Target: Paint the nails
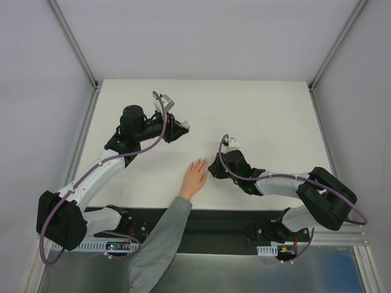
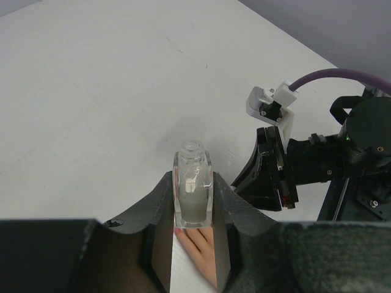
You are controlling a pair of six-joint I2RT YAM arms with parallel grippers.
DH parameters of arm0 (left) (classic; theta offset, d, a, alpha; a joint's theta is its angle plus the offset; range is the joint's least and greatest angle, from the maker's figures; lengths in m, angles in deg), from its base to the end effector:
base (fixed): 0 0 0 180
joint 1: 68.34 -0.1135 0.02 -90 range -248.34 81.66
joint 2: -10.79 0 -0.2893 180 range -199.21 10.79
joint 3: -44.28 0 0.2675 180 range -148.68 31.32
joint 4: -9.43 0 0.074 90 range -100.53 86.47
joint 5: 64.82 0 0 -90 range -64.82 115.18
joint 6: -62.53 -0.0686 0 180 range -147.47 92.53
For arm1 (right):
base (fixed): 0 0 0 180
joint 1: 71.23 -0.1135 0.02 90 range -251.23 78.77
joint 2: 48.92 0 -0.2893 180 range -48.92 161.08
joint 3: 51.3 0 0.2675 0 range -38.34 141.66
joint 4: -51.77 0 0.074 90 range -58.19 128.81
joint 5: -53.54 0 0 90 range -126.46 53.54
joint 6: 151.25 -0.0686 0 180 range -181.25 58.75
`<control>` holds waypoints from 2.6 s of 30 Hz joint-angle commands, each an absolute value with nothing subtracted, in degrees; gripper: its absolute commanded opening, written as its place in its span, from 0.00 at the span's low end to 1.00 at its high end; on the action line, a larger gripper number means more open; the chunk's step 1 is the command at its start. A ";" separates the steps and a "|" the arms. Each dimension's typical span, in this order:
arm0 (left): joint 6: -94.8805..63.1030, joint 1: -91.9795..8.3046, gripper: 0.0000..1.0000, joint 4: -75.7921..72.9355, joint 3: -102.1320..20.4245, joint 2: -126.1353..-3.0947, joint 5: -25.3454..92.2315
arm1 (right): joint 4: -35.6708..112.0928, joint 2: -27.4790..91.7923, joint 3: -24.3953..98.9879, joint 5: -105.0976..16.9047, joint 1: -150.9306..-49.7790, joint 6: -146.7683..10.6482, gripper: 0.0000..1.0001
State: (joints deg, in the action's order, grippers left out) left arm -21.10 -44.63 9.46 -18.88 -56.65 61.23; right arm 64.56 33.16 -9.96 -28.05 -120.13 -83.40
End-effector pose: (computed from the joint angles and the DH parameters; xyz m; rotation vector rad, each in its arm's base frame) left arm 0.2629 -0.1596 0.3511 0.7363 1.5451 -0.9096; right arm 0.2101 0.2256 0.1590 -0.3970 2.0729 0.6107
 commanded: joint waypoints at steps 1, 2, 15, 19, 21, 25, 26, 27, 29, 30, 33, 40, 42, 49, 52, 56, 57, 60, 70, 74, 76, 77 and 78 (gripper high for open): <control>-22.02 -44.17 0.00 11.32 -20.36 -56.01 63.33 | 64.29 32.55 -8.54 -26.26 -120.36 -84.27 0.01; -22.02 -44.17 0.00 11.32 -20.36 -56.01 63.33 | 64.29 32.81 -8.46 -26.35 -120.18 -83.92 0.01; -21.93 -44.17 0.00 11.32 -20.45 -56.01 63.42 | 69.04 36.06 -7.23 -30.21 -118.69 -82.08 0.01; -21.93 -44.17 0.00 11.32 -20.36 -56.01 63.50 | 69.30 36.50 -6.96 -30.21 -118.60 -81.81 0.01; -21.84 -44.17 0.00 11.32 -20.37 -56.01 63.59 | 69.65 36.68 -6.61 -30.65 -118.43 -81.46 0.01; -21.93 -44.17 0.00 11.32 -20.45 -56.00 63.59 | 70.97 36.59 -7.05 -31.36 -118.34 -81.11 0.01; -21.93 -44.17 0.00 11.32 -20.45 -55.92 63.50 | 71.15 36.59 -7.22 -31.79 -118.25 -81.02 0.01; -21.93 -44.17 0.00 11.32 -20.37 -55.92 63.68 | 71.85 36.42 -7.31 -31.88 -118.25 -80.93 0.01; -21.93 -44.17 0.00 11.32 -20.45 -55.92 63.50 | 72.38 36.24 -7.49 -32.06 -118.07 -80.76 0.01; -22.02 -44.17 0.00 11.32 -20.45 -55.92 63.59 | 72.29 36.24 -7.49 -32.06 -117.90 -80.76 0.01; -22.19 -44.17 0.00 11.32 -20.28 -56.09 63.59 | 72.29 35.98 -7.57 -32.68 -117.72 -81.02 0.01; -24.47 -44.17 0.00 11.32 -19.93 -54.87 64.82 | 52.99 20.91 -4.69 -25.83 -118.86 -77.34 0.01; -24.74 -44.08 0.00 12.19 -19.58 -53.99 66.83 | 41.83 16.31 -2.49 -24.59 -119.04 -76.28 0.01; -25.01 -43.56 0.00 18.35 -16.15 -47.41 81.77 | 14.05 3.64 12.62 -27.22 -119.13 -68.37 0.01; -24.39 -42.24 0.00 18.35 -15.09 -44.25 86.77 | 5.43 3.11 23.33 -32.66 -119.13 -64.94 0.01; -26.85 -39.95 0.00 16.33 -13.25 -40.46 89.25 | -1.26 6.17 36.00 -41.36 -120.70 -61.87 0.01; -26.94 -39.86 0.00 16.07 -12.90 -39.93 89.52 | -1.18 7.49 39.93 -41.90 -121.06 -61.69 0.01; -28.52 -39.68 0.00 15.45 -12.63 -38.69 89.60 | -2.15 11.43 45.84 -43.66 -122.11 -61.77 0.00; -30.90 -39.51 0.00 12.02 -13.25 -38.95 85.83 | -2.16 21.73 60.01 -43.93 -129.41 -61.60 0.01; -30.89 -39.51 0.00 11.85 -13.42 -38.87 84.95 | -1.10 24.28 60.71 -44.19 -130.46 -62.12 0.01; -30.98 -39.42 0.00 11.76 -13.25 -38.69 84.95 | -0.92 24.90 60.80 -43.32 -130.90 -62.04 0.01; -30.90 -39.42 0.00 11.85 -13.33 -38.78 85.03 | -0.83 25.43 60.89 -42.96 -131.25 -61.86 0.01; -30.81 -39.42 0.00 11.76 -13.25 -38.78 85.38 | -0.75 25.52 60.98 -42.70 -131.34 -61.86 0.01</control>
